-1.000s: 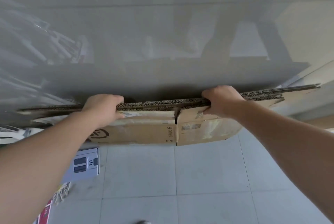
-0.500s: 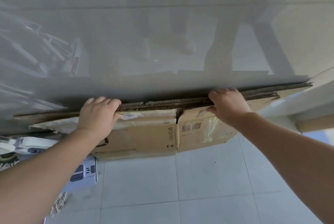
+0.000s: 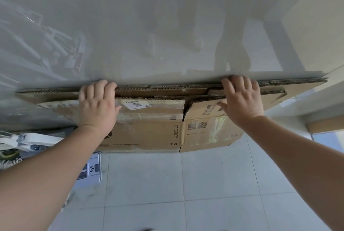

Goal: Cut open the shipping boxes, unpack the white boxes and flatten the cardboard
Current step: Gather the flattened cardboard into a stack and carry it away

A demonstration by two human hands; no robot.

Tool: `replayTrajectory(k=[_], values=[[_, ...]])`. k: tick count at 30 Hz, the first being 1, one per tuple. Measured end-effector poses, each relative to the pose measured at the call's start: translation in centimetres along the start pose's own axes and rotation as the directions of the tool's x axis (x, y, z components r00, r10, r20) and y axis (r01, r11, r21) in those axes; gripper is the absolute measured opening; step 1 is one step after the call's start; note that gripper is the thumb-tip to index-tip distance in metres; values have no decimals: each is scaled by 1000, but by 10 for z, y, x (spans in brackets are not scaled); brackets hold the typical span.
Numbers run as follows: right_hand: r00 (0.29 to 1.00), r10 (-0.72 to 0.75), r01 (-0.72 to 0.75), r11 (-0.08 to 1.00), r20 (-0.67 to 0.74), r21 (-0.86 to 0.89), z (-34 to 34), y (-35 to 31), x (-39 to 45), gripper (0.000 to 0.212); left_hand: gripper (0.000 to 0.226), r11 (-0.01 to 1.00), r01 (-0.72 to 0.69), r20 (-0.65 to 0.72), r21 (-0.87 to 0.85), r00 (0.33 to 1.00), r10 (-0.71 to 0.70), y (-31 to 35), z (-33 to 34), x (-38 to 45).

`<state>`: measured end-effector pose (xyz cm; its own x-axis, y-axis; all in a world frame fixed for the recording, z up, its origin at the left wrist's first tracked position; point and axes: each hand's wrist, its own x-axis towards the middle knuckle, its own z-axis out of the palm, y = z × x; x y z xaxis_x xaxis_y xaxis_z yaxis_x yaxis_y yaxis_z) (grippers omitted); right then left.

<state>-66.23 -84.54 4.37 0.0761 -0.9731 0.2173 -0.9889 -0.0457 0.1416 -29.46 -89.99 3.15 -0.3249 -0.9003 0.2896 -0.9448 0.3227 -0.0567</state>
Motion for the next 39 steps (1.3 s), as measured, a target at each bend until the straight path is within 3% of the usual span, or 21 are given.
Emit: replayTrajectory(k=[4, 8, 12, 17, 21, 26, 33, 39], values=[[1000, 17, -17, 1000, -9, -20, -1, 4, -2, 75, 62, 1000, -3, 50, -5, 999, 3, 1, 0, -9], [999, 37, -36, 999, 32, -18, -2, 3, -4, 76, 43, 1000, 0, 242, -9, 970, 2, 9, -2, -14], [999, 27, -25, 999, 40, -30, -4, 5, -2, 69, 45, 998, 42, 407, 37, 912, -53, 19, -2, -12], [998, 49, -48, 998, 35, -28, 0, 4, -1, 64, 25, 995, -26, 412, 100, 911, -18, 23, 5, -7], [999, 47, -47, 999, -19, 4, 1, 10, -5, 66, 23, 992, 123, 314, 21, 941, -124, 21, 6, -14], [999, 41, -43, 997, 26, 66, 3, 16, -10, 38, 23, 957, 287, 181, -48, 945, -274, 24, 9, -14], [994, 79, -86, 992, 81, 96, 8, 18, -18, 37, 39, 986, 167, 192, -27, 968, -159, 23, 8, -15], [993, 37, -47, 995, 114, 86, 6, 15, -15, 33, 23, 994, 107, 286, 25, 952, -110, 18, 13, -19]])
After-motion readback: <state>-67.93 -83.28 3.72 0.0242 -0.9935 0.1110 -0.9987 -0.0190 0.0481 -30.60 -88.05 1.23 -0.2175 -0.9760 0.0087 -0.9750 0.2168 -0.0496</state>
